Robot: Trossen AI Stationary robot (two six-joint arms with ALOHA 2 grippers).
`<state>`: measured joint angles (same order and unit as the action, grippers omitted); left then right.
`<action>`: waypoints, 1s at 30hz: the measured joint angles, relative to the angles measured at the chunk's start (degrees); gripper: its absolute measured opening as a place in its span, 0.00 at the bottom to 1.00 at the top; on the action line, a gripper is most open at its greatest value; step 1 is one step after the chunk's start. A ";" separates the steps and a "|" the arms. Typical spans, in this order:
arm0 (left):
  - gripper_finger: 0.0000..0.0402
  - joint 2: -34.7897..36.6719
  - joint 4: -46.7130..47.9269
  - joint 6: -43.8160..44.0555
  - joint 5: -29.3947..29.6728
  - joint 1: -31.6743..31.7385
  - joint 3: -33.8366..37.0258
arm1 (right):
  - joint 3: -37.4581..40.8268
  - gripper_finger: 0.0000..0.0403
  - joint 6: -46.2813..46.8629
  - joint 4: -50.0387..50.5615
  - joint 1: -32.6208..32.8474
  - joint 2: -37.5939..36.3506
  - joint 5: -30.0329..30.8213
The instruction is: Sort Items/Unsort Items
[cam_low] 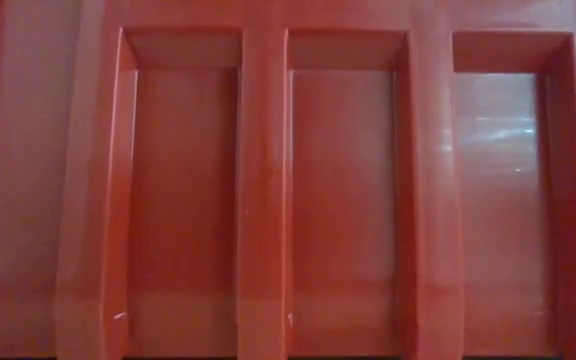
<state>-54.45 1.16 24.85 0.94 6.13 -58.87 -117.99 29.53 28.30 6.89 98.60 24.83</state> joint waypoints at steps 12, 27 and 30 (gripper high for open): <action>0.32 9.84 51.24 20.71 36.21 0.73 -0.09 | -0.02 0.72 3.65 12.11 -0.10 -0.89 -0.42; 0.67 6.51 79.13 37.17 40.78 10.73 -0.04 | -0.02 0.72 4.07 15.23 -0.12 -0.89 -1.23; 0.82 5.35 75.14 33.02 39.13 12.38 -0.04 | -0.02 0.72 4.07 16.00 -0.12 -0.89 -1.23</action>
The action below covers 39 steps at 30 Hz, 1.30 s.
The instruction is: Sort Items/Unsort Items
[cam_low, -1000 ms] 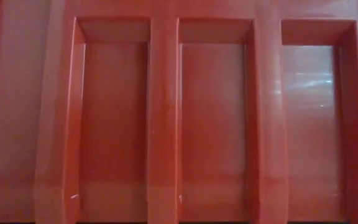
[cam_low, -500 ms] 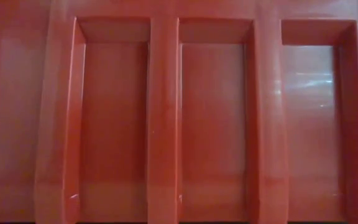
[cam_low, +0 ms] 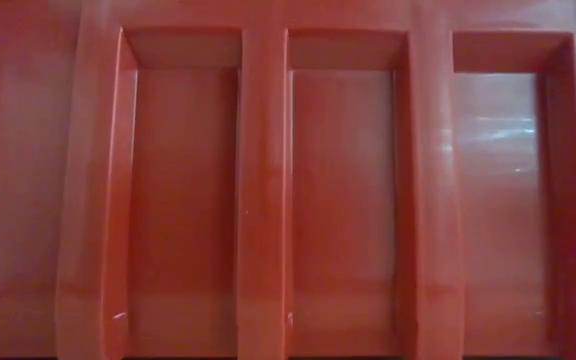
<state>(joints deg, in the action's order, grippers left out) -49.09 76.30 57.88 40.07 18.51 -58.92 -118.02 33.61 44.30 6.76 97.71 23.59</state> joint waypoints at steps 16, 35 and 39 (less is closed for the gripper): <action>0.91 1.05 -4.77 -9.14 -9.75 -1.68 0.00 | 0.00 0.72 5.16 27.13 2.35 3.68 -17.78; 0.91 3.50 -7.14 -13.55 -9.54 -4.76 0.00 | 0.07 0.72 -40.61 21.01 10.67 34.62 -25.34; 0.91 3.53 -7.15 -13.63 -9.54 -4.76 0.00 | 0.07 0.72 -45.38 18.51 11.25 37.11 -19.41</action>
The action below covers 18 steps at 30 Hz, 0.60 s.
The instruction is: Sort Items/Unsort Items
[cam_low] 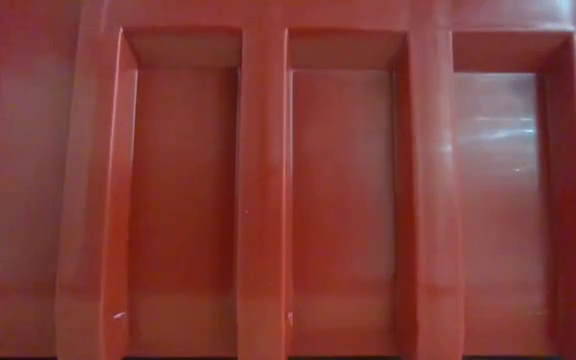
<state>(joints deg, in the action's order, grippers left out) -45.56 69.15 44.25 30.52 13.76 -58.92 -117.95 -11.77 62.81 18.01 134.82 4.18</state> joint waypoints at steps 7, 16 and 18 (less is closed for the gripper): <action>0.91 -0.22 -0.04 0.56 -0.29 0.00 0.00 | -0.07 0.72 -1.28 -5.15 -0.88 0.76 0.77; 0.91 -0.17 0.02 1.62 -2.95 0.00 0.02 | -0.04 0.72 -1.60 -4.23 -2.29 4.22 -2.34; 0.91 -0.17 0.02 1.62 -3.08 0.00 0.02 | -0.13 0.71 -0.68 -2.97 -2.29 4.36 -2.23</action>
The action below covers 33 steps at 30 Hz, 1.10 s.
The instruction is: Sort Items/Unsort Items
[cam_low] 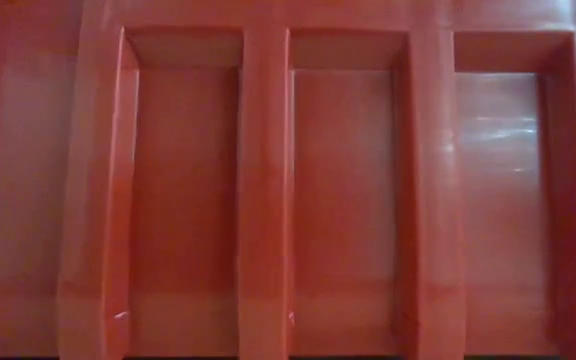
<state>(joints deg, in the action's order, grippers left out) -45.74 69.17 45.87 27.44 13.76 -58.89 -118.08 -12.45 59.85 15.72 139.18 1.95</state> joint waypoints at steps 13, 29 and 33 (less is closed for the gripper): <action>0.91 2.70 -14.81 -9.82 -5.19 0.00 0.02 | -4.01 0.27 10.03 5.88 -0.46 -6.17 4.01; 0.91 18.90 -39.23 -18.25 -13.78 0.02 -3.55 | -15.86 0.27 12.66 -9.31 -12.82 -17.78 18.92; 0.91 22.85 -38.83 -16.62 -12.40 0.01 -3.57 | -15.36 0.27 16.78 -23.60 -17.25 -15.69 13.08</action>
<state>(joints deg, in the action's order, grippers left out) -22.88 30.34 29.25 15.04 13.77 -62.46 -133.45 4.33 36.24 -1.53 123.49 15.03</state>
